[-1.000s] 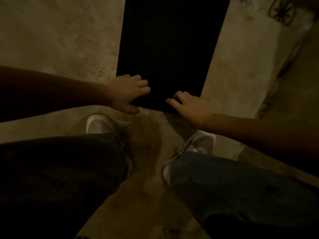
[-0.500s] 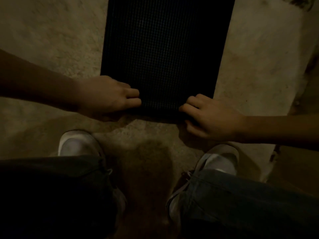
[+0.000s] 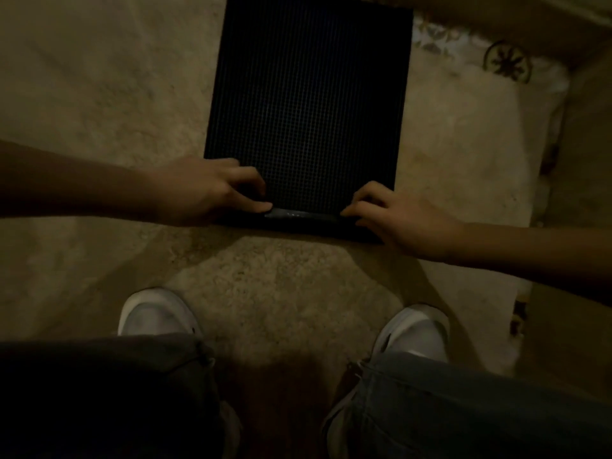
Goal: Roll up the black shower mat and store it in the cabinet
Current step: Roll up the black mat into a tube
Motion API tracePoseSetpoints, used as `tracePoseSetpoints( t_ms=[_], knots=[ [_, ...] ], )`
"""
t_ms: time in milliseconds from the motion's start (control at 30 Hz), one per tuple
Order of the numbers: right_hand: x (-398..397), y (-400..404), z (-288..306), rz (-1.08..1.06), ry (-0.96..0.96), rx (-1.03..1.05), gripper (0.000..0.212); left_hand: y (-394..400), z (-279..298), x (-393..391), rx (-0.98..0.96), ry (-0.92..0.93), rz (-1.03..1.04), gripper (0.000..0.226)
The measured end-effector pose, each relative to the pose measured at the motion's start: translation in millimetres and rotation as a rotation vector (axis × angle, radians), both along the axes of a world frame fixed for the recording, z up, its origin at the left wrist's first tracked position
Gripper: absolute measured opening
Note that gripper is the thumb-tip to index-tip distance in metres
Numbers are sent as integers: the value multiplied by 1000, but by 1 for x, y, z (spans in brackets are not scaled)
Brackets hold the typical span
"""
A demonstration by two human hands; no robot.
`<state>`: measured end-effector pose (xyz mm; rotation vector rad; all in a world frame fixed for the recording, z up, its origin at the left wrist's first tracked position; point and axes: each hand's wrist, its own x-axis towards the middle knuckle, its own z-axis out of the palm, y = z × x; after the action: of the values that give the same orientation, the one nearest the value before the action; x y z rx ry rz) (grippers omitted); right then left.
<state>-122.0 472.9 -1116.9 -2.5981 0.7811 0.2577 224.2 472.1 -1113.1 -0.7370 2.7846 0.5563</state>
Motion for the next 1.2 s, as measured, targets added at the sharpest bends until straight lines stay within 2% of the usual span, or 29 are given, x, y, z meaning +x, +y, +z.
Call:
tracePoseSetpoints(
  t_ms=[67,100,133,167,267,333,400,533,633,800,933,1067,1133,1200],
  knots=[
    [6,-4,-4,-7,32,-111,31,-1,-8,-2,-63,-97,-16,54],
    [11,-4,-5,20,37,-130,45,1,-8,-3,-83,-177,-27,56],
    [16,0,-3,15,50,-103,64,4,-8,-6,-117,-198,-43,58],
    [19,5,-3,1,51,-62,73,6,-7,-7,-144,-172,-49,58],
    [14,24,1,8,174,-51,54,15,-8,-8,-198,-79,-38,58],
    [10,27,2,-21,244,0,58,17,-11,-9,-255,-66,-56,59],
    [9,26,-1,-17,222,-52,54,18,-13,-12,-256,-77,-15,59],
    [10,22,-4,-37,226,-113,56,18,-18,-17,-104,-159,140,60],
    [7,10,2,-56,146,-18,54,15,-18,-10,27,-33,242,55],
    [0,-9,6,-77,47,103,49,5,-16,-3,106,84,232,50],
    [-4,-13,1,-62,20,183,47,3,-16,-4,239,96,280,45],
    [-9,-19,-8,-39,-2,381,46,2,-19,-6,483,103,325,41],
    [-11,-22,-9,-50,-48,448,43,3,-20,-5,463,105,317,43],
    [-15,-21,-10,-61,-96,467,38,6,-23,-4,325,129,288,44]
  ],
)
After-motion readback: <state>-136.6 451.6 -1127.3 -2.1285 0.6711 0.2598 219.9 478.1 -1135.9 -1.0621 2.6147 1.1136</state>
